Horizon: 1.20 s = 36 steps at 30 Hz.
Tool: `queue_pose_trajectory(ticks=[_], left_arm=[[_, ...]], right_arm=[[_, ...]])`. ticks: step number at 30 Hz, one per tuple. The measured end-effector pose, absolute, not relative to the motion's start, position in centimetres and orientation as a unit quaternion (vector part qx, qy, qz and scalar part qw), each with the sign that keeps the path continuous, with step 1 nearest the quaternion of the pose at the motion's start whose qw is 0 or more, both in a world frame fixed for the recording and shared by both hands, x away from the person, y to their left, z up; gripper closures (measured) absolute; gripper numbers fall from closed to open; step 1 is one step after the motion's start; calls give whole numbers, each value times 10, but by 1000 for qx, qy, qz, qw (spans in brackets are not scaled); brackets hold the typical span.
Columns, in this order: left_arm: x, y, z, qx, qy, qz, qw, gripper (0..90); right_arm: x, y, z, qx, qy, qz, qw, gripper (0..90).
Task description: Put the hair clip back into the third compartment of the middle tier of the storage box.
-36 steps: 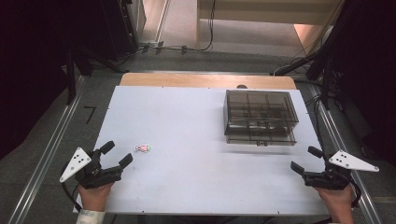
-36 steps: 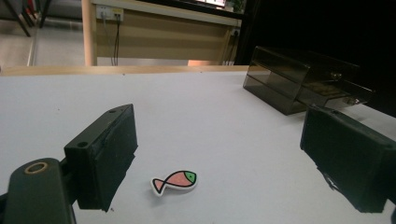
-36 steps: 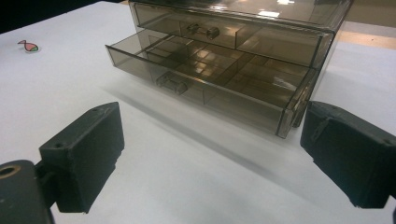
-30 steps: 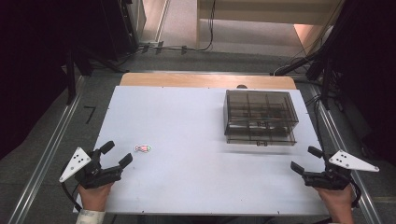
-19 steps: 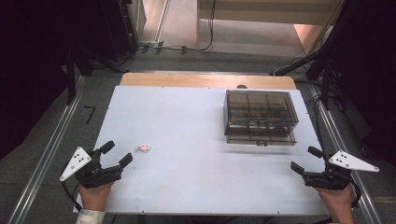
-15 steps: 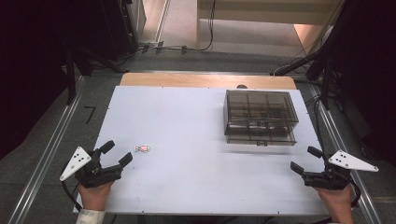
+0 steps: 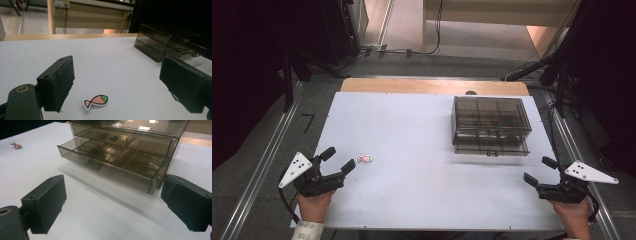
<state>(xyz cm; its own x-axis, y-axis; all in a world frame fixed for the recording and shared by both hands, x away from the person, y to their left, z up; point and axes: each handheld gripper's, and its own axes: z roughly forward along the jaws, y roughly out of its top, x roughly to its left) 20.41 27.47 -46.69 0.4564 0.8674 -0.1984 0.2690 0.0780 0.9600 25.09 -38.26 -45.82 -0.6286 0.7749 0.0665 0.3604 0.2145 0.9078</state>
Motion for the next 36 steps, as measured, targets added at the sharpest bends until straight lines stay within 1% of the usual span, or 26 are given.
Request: queue_pose_trajectory(ticks=[9, 23, 31, 36], left_arm=[[216, 272, -466, 639, 462, 238, 567, 132], [227, 272, -467, 639, 478, 219, 561, 137], [236, 274, -471, 638, 496, 187, 559, 141], [240, 274, -473, 636, 506, 173, 556, 169]], right_arm=[[253, -380, -459, 376, 754, 498, 205, 47], [253, -380, -460, 376, 754, 497, 205, 47], [253, -379, -460, 376, 755, 497, 204, 47], [253, -379, -460, 376, 756, 497, 203, 48]])
